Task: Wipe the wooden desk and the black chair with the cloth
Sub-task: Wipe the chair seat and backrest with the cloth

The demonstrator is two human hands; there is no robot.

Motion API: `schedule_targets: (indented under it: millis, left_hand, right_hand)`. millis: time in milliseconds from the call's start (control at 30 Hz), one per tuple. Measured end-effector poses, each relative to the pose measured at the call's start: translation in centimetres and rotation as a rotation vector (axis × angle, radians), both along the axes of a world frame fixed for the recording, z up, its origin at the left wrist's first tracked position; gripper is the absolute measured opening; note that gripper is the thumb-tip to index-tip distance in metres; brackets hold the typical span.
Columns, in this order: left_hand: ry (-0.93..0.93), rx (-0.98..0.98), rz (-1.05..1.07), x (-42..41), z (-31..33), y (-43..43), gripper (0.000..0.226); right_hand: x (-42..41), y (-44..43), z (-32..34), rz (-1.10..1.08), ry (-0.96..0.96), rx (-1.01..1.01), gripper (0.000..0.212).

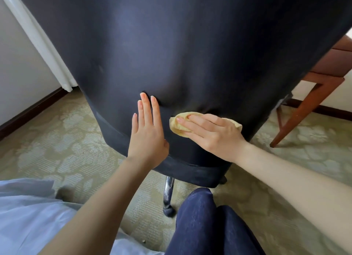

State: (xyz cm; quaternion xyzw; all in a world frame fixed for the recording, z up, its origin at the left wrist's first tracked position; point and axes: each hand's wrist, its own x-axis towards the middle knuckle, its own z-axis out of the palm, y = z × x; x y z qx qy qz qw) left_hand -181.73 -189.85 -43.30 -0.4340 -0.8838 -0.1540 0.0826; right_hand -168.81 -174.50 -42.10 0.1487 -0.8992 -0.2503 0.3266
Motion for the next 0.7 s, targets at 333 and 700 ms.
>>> schedule_targets:
  millis: [333, 700]
  left_hand:
    - [0.07, -0.037, 0.034, -0.1, -0.3, 0.0, 0.105]
    - [0.062, -0.037, 0.018, -0.2, -0.1, -0.6, 0.105]
  right_hand:
    - [2.0, -0.1, -8.3, 0.002, -0.36, -0.03, 0.013]
    - [7.7, 2.5, -3.9, -0.069, -0.381, 0.135, 0.022]
